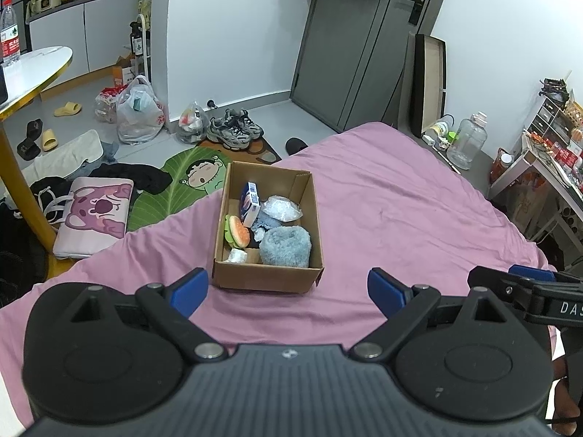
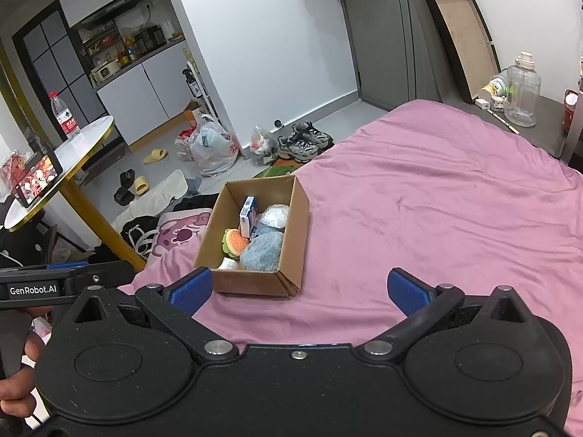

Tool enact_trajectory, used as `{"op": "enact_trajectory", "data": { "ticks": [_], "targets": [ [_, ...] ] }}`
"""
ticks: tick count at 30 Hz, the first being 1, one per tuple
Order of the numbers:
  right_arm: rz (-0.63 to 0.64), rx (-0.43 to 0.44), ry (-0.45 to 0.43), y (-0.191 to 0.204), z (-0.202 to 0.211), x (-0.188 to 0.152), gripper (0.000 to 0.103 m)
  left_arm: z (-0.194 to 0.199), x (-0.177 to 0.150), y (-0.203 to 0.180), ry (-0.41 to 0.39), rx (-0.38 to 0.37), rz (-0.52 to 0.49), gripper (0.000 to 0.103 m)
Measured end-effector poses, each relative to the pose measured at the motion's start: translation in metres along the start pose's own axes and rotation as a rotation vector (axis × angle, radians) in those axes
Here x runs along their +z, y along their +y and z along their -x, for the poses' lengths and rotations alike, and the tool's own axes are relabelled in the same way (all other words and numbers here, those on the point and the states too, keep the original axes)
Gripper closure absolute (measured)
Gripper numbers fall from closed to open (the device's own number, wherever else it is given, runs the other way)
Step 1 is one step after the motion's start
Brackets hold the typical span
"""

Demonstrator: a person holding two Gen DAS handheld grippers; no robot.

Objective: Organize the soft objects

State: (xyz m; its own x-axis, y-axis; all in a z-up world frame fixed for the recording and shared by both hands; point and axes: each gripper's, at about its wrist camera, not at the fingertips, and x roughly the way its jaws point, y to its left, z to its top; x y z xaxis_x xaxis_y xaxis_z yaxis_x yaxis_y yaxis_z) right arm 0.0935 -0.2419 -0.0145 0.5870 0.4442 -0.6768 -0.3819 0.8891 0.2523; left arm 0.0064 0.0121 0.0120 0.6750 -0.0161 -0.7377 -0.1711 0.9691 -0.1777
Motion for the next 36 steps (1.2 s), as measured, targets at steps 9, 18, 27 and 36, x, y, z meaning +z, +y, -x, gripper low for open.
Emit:
{"op": "enact_trajectory", "data": {
  "ticks": [9, 18, 27, 36],
  "targets": [
    [0.000, 0.002, 0.010, 0.0001, -0.0022, 0.0004, 0.000, -0.0010, -0.0025, 0.0015, 0.001, 0.004, 0.003, 0.010],
    [0.000, 0.002, 0.013, -0.0006, -0.0023, 0.0001, 0.000, -0.0010, -0.0032, 0.0036, 0.004, 0.006, 0.004, 0.010],
    [-0.001, 0.002, 0.014, -0.0010, -0.0023, 0.0003, 0.000, -0.0010, -0.0027, 0.0030, 0.004, 0.007, 0.003, 0.010],
    [0.001, 0.002, 0.019, 0.0006, -0.0039, -0.0027, 0.000, -0.0010, -0.0026, 0.0026, 0.004, 0.008, 0.003, 0.010]
  ]
}}
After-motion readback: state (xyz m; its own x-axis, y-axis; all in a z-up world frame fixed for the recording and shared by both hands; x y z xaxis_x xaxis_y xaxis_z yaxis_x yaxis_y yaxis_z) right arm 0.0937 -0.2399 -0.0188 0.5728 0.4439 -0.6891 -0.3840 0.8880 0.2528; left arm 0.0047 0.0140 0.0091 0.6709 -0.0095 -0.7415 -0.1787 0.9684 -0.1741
